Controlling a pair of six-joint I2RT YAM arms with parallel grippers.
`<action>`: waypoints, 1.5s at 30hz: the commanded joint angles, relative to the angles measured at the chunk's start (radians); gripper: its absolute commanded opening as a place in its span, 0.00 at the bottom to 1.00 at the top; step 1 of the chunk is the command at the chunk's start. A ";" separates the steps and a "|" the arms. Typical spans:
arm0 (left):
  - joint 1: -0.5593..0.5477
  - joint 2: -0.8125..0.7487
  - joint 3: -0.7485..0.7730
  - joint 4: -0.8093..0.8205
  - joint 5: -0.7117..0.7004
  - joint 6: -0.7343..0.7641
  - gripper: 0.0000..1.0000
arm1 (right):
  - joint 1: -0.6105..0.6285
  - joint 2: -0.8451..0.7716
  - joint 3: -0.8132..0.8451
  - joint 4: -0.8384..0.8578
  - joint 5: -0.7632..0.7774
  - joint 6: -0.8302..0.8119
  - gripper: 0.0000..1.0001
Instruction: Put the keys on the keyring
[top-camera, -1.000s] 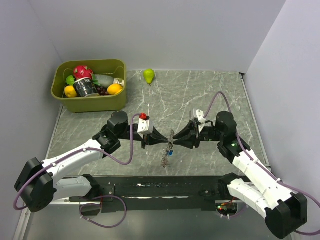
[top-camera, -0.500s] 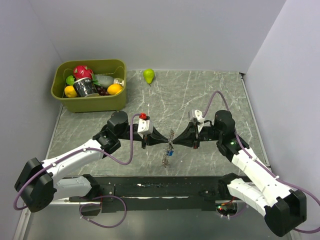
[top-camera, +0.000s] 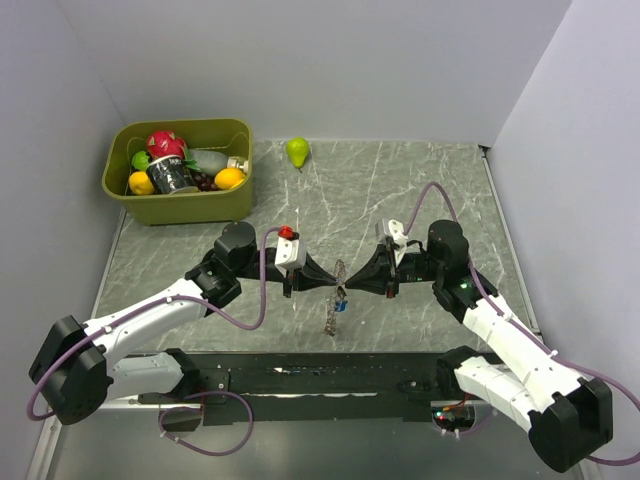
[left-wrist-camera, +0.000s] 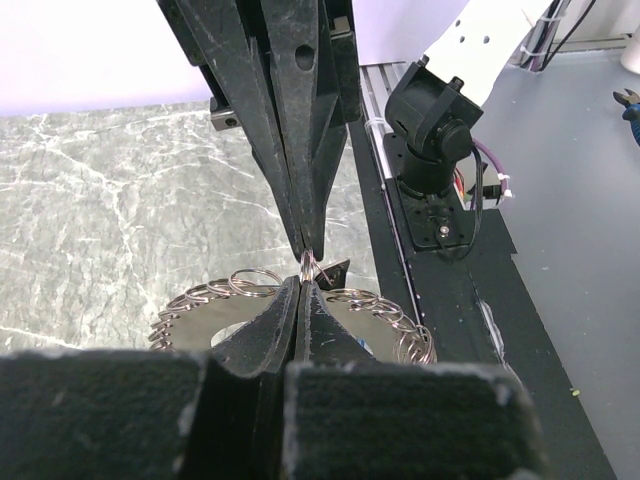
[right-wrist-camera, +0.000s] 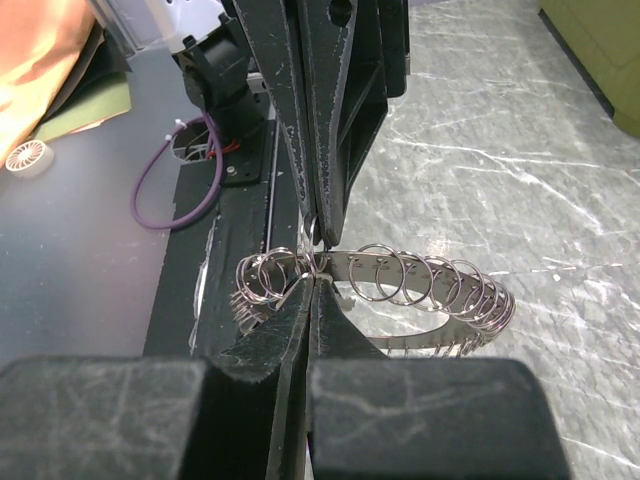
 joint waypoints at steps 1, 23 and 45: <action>-0.003 -0.040 0.028 0.101 0.039 -0.005 0.01 | -0.004 0.009 0.026 -0.003 0.001 -0.017 0.00; -0.005 -0.060 0.017 0.082 0.055 0.004 0.01 | -0.004 -0.071 0.030 -0.035 0.018 -0.017 0.39; -0.003 -0.038 0.031 0.089 0.061 -0.016 0.01 | 0.019 -0.008 0.018 0.146 -0.037 0.103 0.34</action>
